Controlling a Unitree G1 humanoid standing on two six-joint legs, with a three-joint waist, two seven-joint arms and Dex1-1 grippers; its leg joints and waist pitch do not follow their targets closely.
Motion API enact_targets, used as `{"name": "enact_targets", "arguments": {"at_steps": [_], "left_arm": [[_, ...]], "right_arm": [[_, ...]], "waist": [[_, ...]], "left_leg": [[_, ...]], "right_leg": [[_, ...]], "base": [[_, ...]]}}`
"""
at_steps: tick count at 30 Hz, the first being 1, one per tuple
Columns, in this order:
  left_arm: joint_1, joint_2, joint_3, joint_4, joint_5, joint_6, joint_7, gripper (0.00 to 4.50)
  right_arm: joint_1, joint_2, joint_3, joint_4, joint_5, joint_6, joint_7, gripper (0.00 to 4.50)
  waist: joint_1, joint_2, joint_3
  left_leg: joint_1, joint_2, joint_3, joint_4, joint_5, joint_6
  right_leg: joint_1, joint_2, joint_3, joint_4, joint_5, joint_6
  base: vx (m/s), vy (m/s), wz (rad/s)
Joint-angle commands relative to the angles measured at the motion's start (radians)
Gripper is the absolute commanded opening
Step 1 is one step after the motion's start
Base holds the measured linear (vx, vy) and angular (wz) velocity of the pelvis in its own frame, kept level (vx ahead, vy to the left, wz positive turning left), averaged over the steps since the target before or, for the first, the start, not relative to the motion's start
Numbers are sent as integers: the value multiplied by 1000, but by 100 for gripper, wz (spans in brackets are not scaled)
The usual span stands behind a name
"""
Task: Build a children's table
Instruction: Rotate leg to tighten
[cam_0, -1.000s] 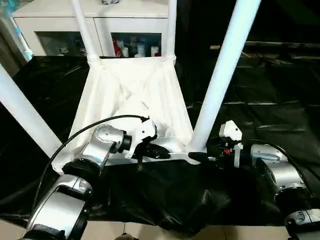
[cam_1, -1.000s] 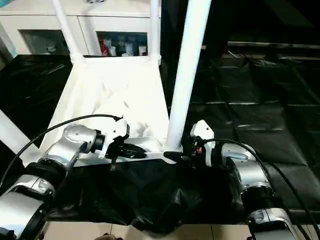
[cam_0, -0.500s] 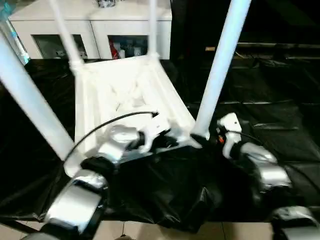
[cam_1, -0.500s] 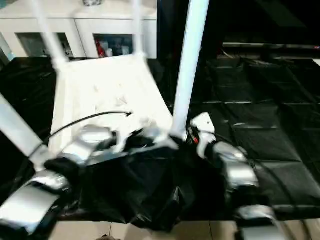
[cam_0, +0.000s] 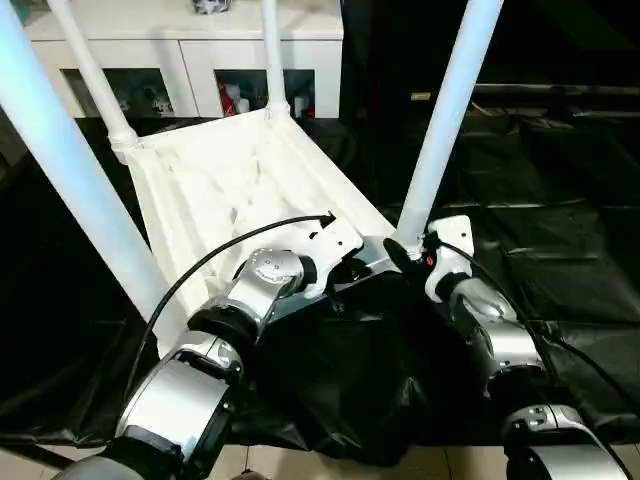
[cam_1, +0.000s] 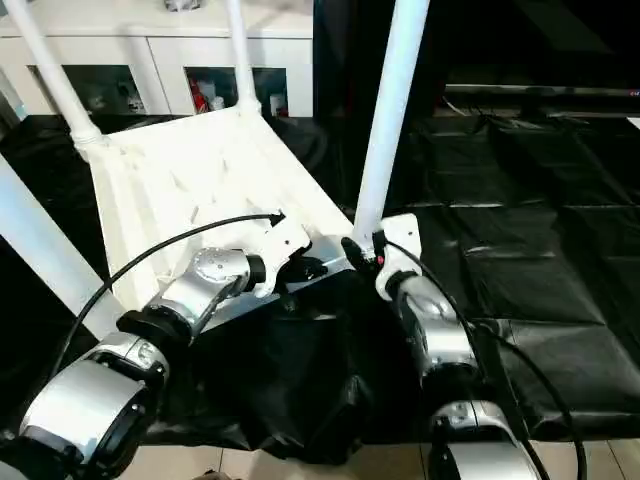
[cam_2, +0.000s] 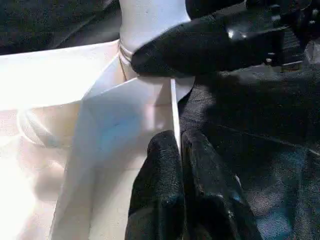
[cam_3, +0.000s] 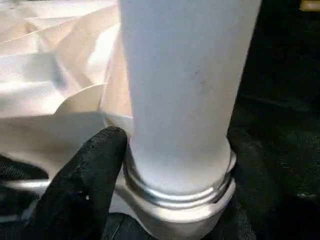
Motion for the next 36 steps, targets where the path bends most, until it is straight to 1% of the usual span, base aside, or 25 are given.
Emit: {"name": "enact_targets", "arguments": {"at_steps": [1, 3, 4, 6, 8, 9, 11, 12, 13, 14, 16, 18, 19, 20, 22, 23, 24, 25, 29, 30, 32, 33, 34, 35, 36], "left_arm": [[-3, -12, 15, -25, -34, -63, -40, 0], [7, 7, 14, -36, -41, -75, -84, 0], [16, 20, 11, -46, -46, -80, -122, 0], [29, 41, 8, -61, -53, -86, -183, 0], [40, 57, 2, -72, -56, -94, -233, 0], [48, 67, -2, -84, -62, -96, -269, 0], [61, 81, -7, -102, -72, -95, -321, 0], [61, 81, -7, -102, -72, -95, -321, 0], [79, 98, -12, -129, -86, -86, -383, 0], [87, 107, -15, -141, -92, -81, -411, 0], [102, 120, -17, -163, -99, -74, -445, 0], [110, 126, -15, -175, -102, -70, -460, 0], [114, 128, -14, -180, -103, -67, -467, 0], [117, 130, -13, -184, -103, -66, -472, 0], [123, 133, -13, -194, -102, -63, -474, 0], [123, 133, -13, -194, -102, -63, -474, 0], [127, 135, -13, -201, -103, -60, -475, 0], [132, 138, -13, -211, -105, -55, -478, 0], [134, 136, -10, -215, -99, -52, -467, 0], [132, 134, -7, -211, -93, -52, -452, 0], [123, 128, -2, -195, -82, -50, -412, 0], [102, 116, 6, -160, -59, -50, -328, 0], [89, 107, 13, -139, -50, -44, -278, 0], [84, 103, 15, -132, -47, -41, -257, 0], [77, 97, 20, -125, -46, -35, -232, 0]], "right_arm": [[12, 5, 55, -13, -6, 9, 94, 369], [17, -37, 59, -36, 7, 16, 182, 369], [22, -67, 64, -51, 14, 17, 243, 369], [31, -113, 71, -76, 31, 23, 340, 369], [37, -148, 78, -93, 44, 20, 408, 369], [40, -169, 83, -100, 50, 19, 446, 369], [42, -193, 85, -108, 58, 23, 493, 369], [42, -193, 85, -108, 58, 23, 493, 369], [41, -212, 84, -112, 68, 27, 540, 369], [38, -217, 81, -110, 74, 29, 557, 369], [36, -221, 82, -110, 82, 31, 587, 369], [36, -223, 84, -112, 83, 33, 600, 369], [35, -223, 85, -112, 83, 33, 605, 344], [35, -223, 87, -109, 83, 33, 611, 336], [33, -221, 95, -101, 81, 27, 619, 329], [33, -221, 95, -101, 81, 27, 619, 329], [32, -218, 97, -97, 82, 25, 624, 315], [34, -214, 98, -97, 87, 28, 632, 301], [45, -204, 98, -109, 92, 40, 642, 281], [50, -200, 98, -112, 93, 42, 636, 264], [58, -192, 95, -113, 91, 46, 615, 260], [62, -171, 87, -98, 72, 48, 538, 257], [61, -154, 81, -78, 53, 42, 469, 254], [60, -147, 78, -69, 44, 39, 438, 254], [56, -137, 73, -51, 30, 32, 390, 252]], "waist": [[0, -12, -62], [2, -13, -63], [5, -16, -62], [11, -16, -62], [17, -16, -63], [18, -18, -63], [21, -17, -63], [23, -17, -63], [25, -18, -64], [27, -19, -63], [29, -21, -63], [31, -20, -62], [32, -21, -62], [31, -23, -62], [32, -23, -63], [32, -23, -63], [32, -23, -63], [32, -25, -63], [31, -22, -65], [31, -22, -65], [31, -23, -64], [29, -22, -61], [27, -22, -61], [25, -22, -59], [23, -23, -59]], "left_leg": [[11, 51, -28, -59, -141, 102], [9, 50, -28, -57, -138, 109], [8, 50, -26, -56, -135, 116], [7, 52, -25, -54, -133, 127], [8, 55, -24, -53, -130, 131], [10, 55, -24, -54, -132, 131], [9, 56, -25, -55, -134, 129], [11, 58, -25, -55, -134, 127], [12, 59, -25, -55, -131, 127], [10, 58, -24, -55, -127, 128], [11, 60, -24, -56, -127, 126], [10, 60, -25, -57, -130, 122], [11, 60, -25, -57, -131, 117], [11, 60, -25, -57, -130, 115], [11, 60, -25, -56, -126, 113], [9, 59, -25, -56, -122, 115], [9, 58, -25, -56, -120, 115], [9, 58, -25, -56, -115, 116], [8, 58, -25, -54, -100, 124], [8, 57, -24, -54, -102, 124], [8, 57, -24, -54, -107, 121], [10, 57, -24, -56, -114, 116], [11, 57, -25, -57, -122, 107], [13, 54, -26, -59, -144, 91], [12, 54, -27, -59, -145, 85]], "right_leg": [[50, -102, 60, -74, -143, -213], [53, -102, 60, -74, -147, -211], [53, -101, 59, -73, -147, -211], [53, -100, 57, -73, -150, -207], [50, -99, 58, -71, -149, -207], [49, -99, 58, -72, -153, -207], [48, -101, 57, -71, -158, -209], [48, -102, 58, -71, -159, -210], [47, -102, 59, -69, -152, -215], [47, -102, 59, -69, -154, -216], [45, -101, 59, -69, -163, -213], [44, -102, 59, -69, -177, -208], [44, -103, 59, -70, -184, -205], [44, -103, 59, -70, -184, -204], [44, -103, 59, -68, -177, -204], [45, -103, 59, -68, -176, -202], [45, -103, 59, -68, -178, -200], [45, -103, 59, -67, -176, -199], [43, -101, 58, -64, -150, -202], [44, -101, 58, -65, -151, -201], [44, -101, 58, -66, -162, -198], [40, -100, 58, -71, -179, -193], [39, -100, 58, -72, -197, -189], [40, -103, 57, -79, -251, -179], [41, -104, 57, -81, -267, -174]], "base": [[0, 0, 0], [0, 0, 0], [0, 0, 0], [0, 0, 0], [0, 0, 0], [0, 0, 0], [0, 0, 0], [0, 0, 0], [0, 0, 0], [0, 0, 0], [0, 0, 0], [0, 0, 0], [0, 0, 0], [0, 0, 0], [0, 0, 0], [0, 0, 0], [0, 0, 0], [0, 0, 0], [0, 0, 0], [0, 0, 0], [0, 0, 0], [0, 0, 0], [0, 0, 0], [0, 0, 0], [0, 0, 0]]}}
